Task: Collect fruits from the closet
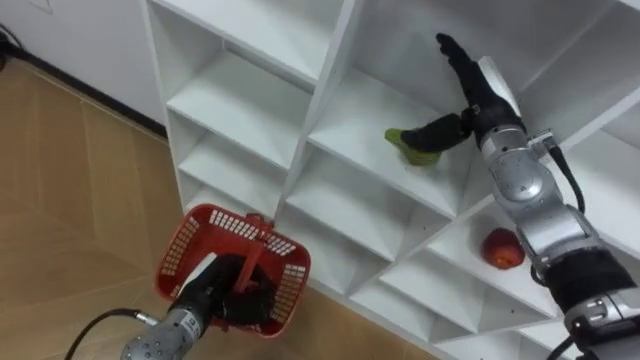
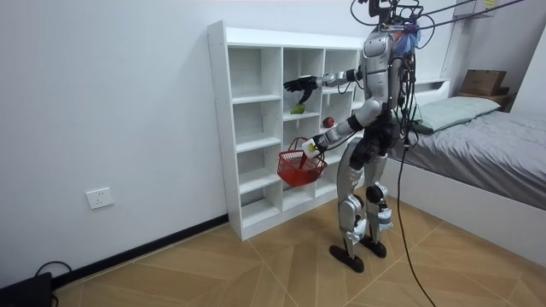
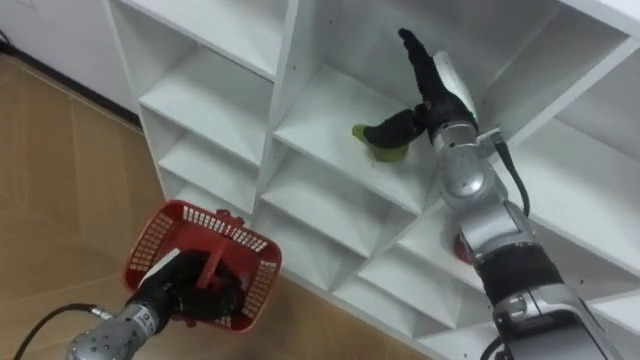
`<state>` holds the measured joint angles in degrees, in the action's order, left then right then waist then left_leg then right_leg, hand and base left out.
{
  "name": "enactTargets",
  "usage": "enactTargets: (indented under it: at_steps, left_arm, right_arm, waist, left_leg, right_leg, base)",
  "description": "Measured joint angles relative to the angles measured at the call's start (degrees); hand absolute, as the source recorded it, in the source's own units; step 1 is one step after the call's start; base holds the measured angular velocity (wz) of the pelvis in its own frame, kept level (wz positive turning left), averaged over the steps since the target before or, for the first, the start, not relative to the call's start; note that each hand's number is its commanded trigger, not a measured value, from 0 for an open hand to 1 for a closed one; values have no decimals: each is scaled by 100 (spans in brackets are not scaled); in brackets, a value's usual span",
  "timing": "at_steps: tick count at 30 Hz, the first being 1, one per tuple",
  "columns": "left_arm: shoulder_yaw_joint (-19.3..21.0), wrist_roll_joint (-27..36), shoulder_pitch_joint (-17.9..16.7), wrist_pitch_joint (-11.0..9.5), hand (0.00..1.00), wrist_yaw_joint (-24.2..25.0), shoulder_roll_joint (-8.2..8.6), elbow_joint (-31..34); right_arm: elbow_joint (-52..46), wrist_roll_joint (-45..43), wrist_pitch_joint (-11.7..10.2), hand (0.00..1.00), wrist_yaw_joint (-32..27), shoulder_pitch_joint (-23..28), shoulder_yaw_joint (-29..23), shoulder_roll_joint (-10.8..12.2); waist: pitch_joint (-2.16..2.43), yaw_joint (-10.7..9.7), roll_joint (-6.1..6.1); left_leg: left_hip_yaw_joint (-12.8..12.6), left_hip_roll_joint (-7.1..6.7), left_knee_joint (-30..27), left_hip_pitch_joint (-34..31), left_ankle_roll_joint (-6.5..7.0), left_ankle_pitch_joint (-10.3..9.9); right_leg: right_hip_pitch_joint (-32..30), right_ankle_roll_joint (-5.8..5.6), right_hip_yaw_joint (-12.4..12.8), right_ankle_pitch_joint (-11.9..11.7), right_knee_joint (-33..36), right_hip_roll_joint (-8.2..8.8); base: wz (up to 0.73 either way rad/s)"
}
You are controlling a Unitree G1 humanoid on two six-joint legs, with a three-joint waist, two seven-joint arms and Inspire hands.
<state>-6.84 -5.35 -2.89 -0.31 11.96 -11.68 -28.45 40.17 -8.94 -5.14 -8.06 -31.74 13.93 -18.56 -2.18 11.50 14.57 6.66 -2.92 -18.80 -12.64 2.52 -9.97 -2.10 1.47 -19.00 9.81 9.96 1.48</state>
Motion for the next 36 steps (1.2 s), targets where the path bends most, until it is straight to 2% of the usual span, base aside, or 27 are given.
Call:
enactTargets:
  at_steps: [5,10,18,23,36]
  left_arm:
    - [34,14,82,32,100,-3,-37,-77]
    - [-10,28,82,32,100,-2,-48,-211]
    - [-31,71,100,39,100,80,-44,-291]
    - [-33,70,123,39,100,100,-24,-325]
    - [-28,70,154,39,100,39,35,-361]
  right_arm:
    - [236,0,125,0,0,-22,3,-6]
    - [493,-5,147,0,0,-72,29,-6]
    - [772,-43,148,0,-1,-147,78,-15]
    - [820,-67,145,0,-2,-213,78,-128]
    - [835,-65,138,0,0,-310,78,-157]
  waist:
    - [-1,-4,-2]
    - [-4,20,-4]
    - [-42,100,-39]
    - [-52,157,-52]
    - [-65,180,-83]
  left_leg:
    - [-9,1,16,-52,-1,1]
    - [2,1,15,-72,-1,1]
    - [27,-6,-17,-231,-1,2]
    - [24,2,-6,-280,-5,6]
    - [22,16,-19,-368,-26,28]
  right_leg:
    - [-62,0,14,0,-5,0]
    - [-81,0,-6,0,-6,23]
    - [-230,0,-10,0,18,29]
    - [-317,0,-6,0,68,28]
    - [-410,13,-3,-8,78,15]
  base:
    - [0]
    - [1]
    - [1]
    - [0]
    - [0]
